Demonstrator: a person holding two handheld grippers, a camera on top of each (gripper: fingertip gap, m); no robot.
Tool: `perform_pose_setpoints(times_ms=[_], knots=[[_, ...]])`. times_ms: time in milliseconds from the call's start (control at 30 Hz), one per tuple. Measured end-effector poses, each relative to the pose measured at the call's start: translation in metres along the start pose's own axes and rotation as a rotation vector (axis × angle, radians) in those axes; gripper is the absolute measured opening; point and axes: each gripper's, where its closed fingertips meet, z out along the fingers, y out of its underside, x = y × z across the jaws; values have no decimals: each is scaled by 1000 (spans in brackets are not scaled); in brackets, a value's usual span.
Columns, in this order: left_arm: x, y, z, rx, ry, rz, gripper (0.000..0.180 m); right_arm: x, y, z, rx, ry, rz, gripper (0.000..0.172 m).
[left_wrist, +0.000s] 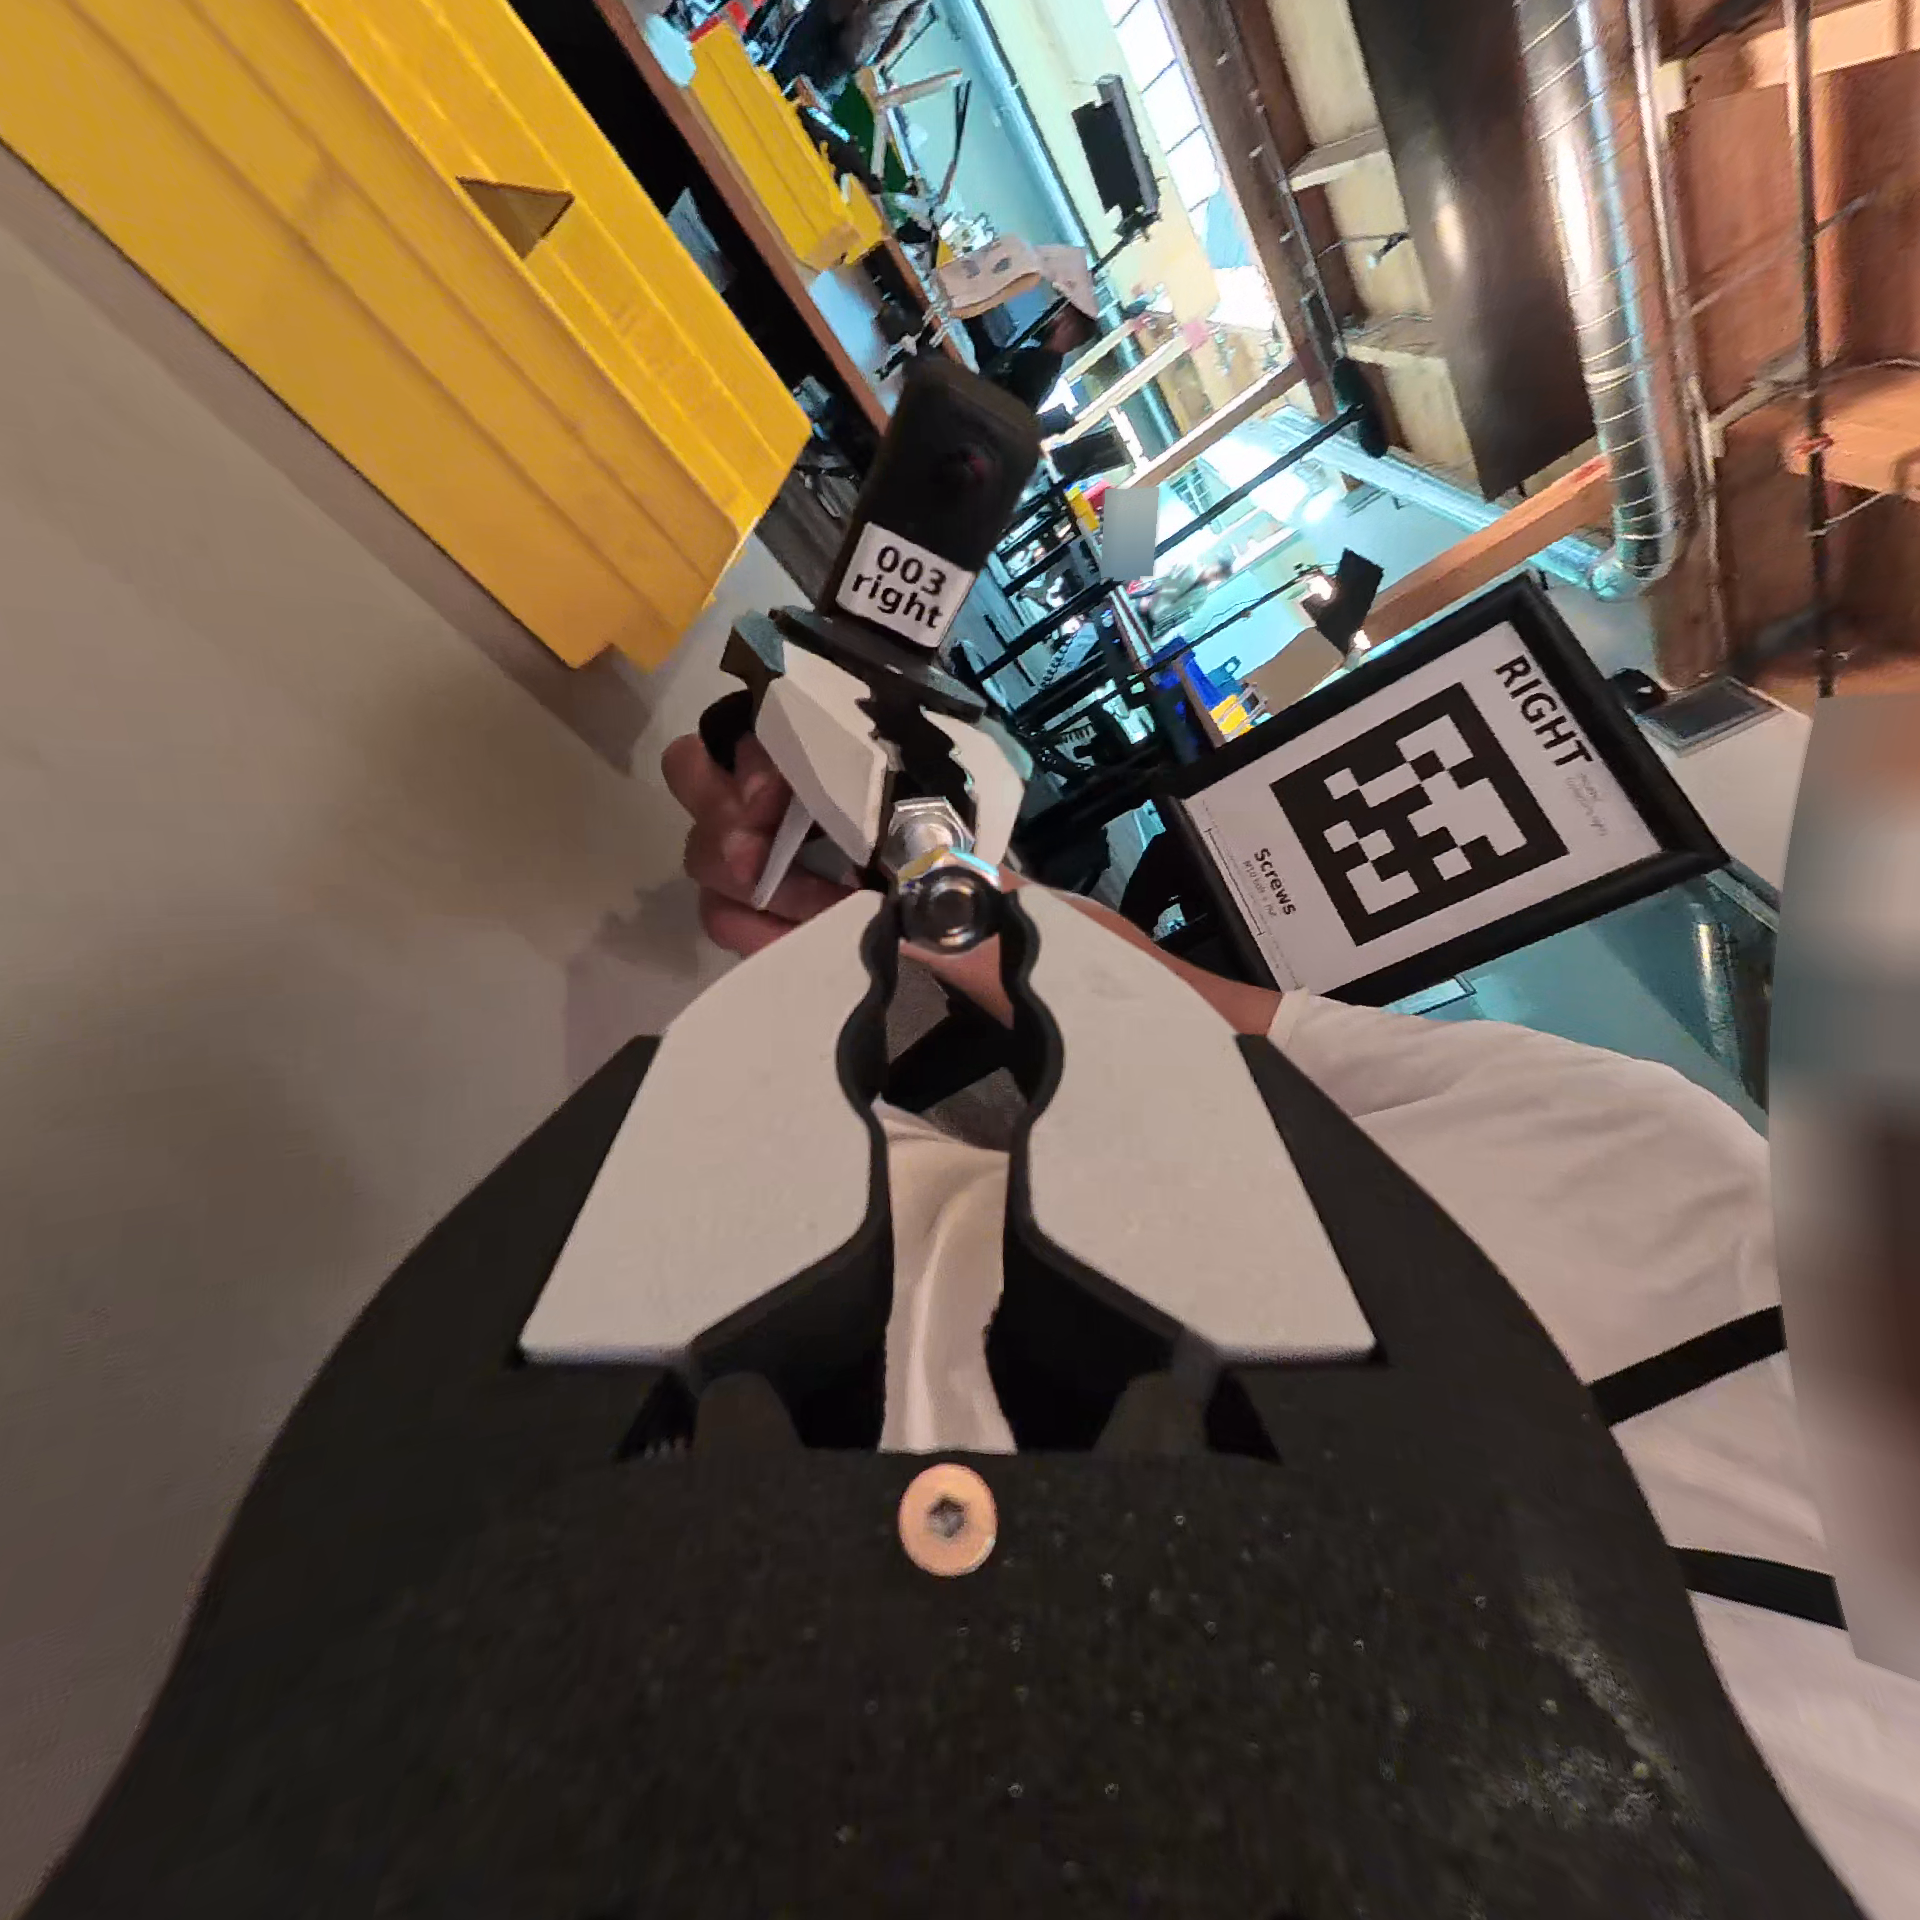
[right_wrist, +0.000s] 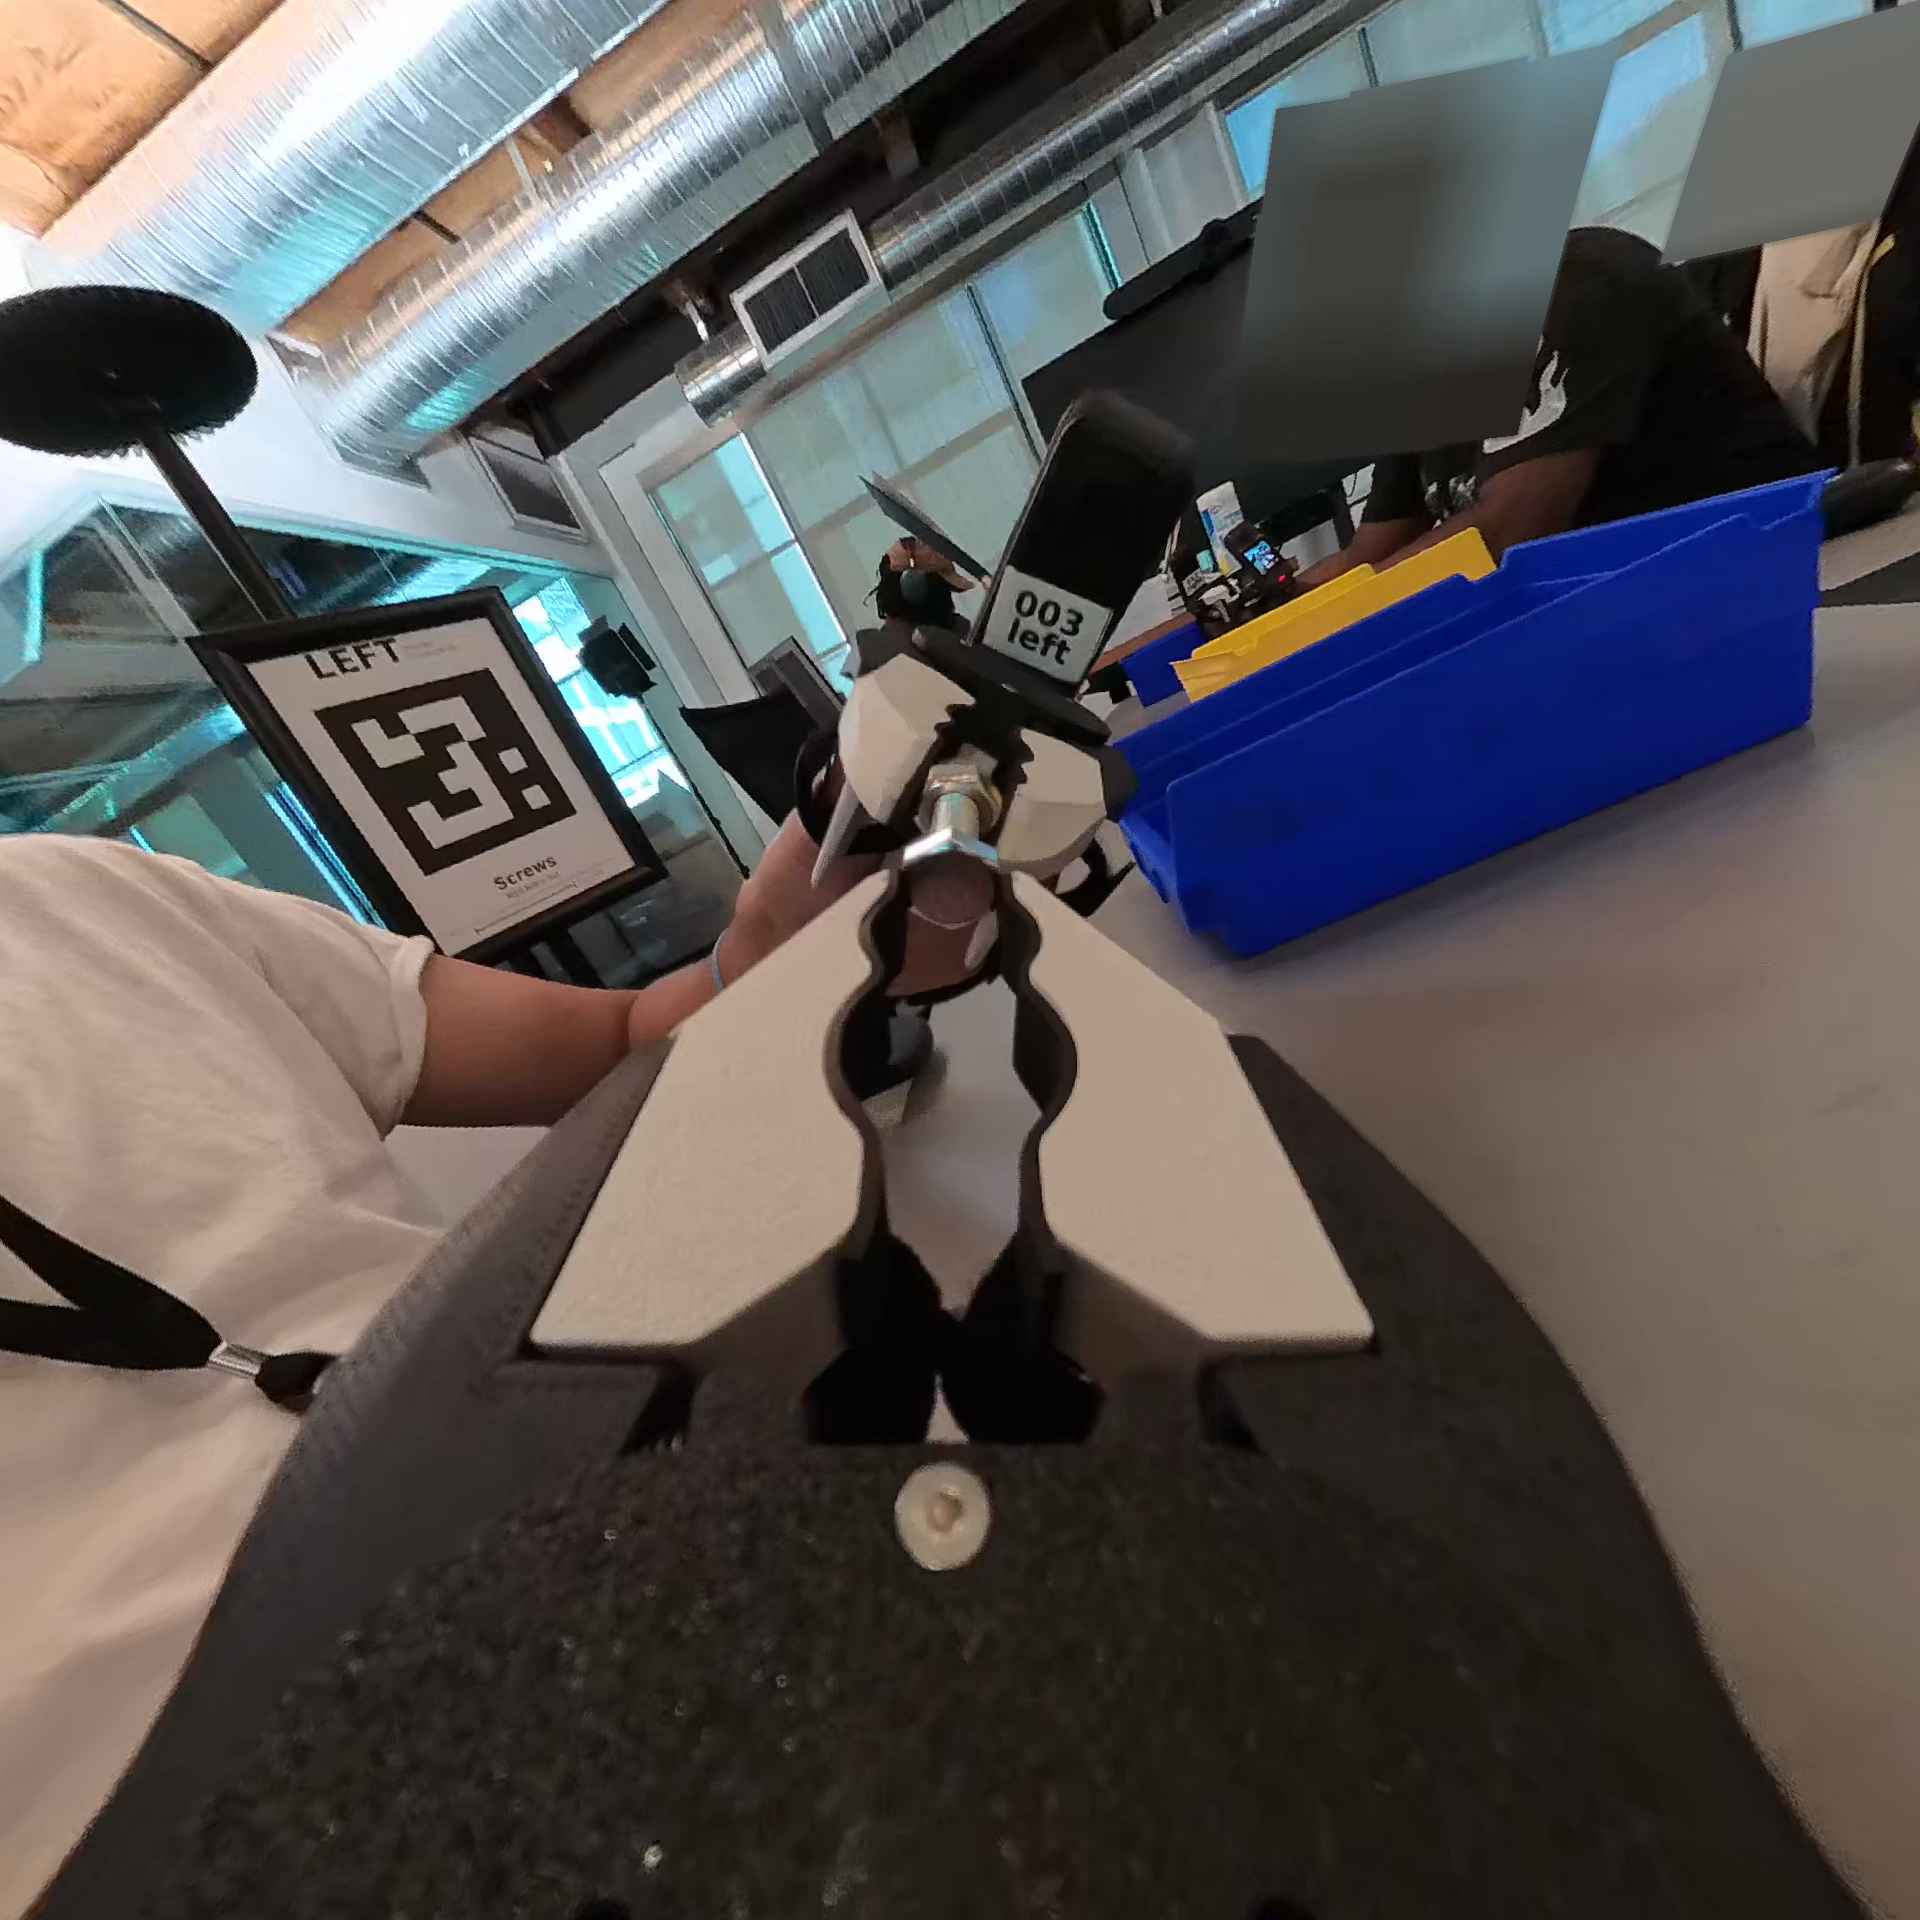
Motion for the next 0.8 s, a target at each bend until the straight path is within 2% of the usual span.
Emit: perform_pose_setpoints(times_ms=[100, 200, 267, 367, 400, 467, 633, 800], knots=[[5, -4, 1, 23, 39, 76, 28, 3, -5, -4, 33, -3, 47, 17], [-5, -7, 0, 29, -64, 251, 48, 6, -10, -8, 73, -17, 116, 17], [-17, -13, -3, 50, -190, 475, 67, 6, -12, -10, 86, -41, 180, 17], [-20, -21, -6, 70, -304, 957, 73, 7, -12, -11, 88, -63, 259, 16], [-18, -20, -6, 58, -332, 1096, 70, 7, -11, -11, 86, -72, 278, 17], [-13, -12, -4, -2, -334, 1255, 59, 5, -8, -9, 72, -94, 309, 17], [0, 3, 2, -37, -223, 1317, 43, -1, 1, -2, 27, -127, 345, 16], [-8, 5, -1, -92, -286, 1443, 22, -4, 5, 1, 4, -142, 351, 17]])
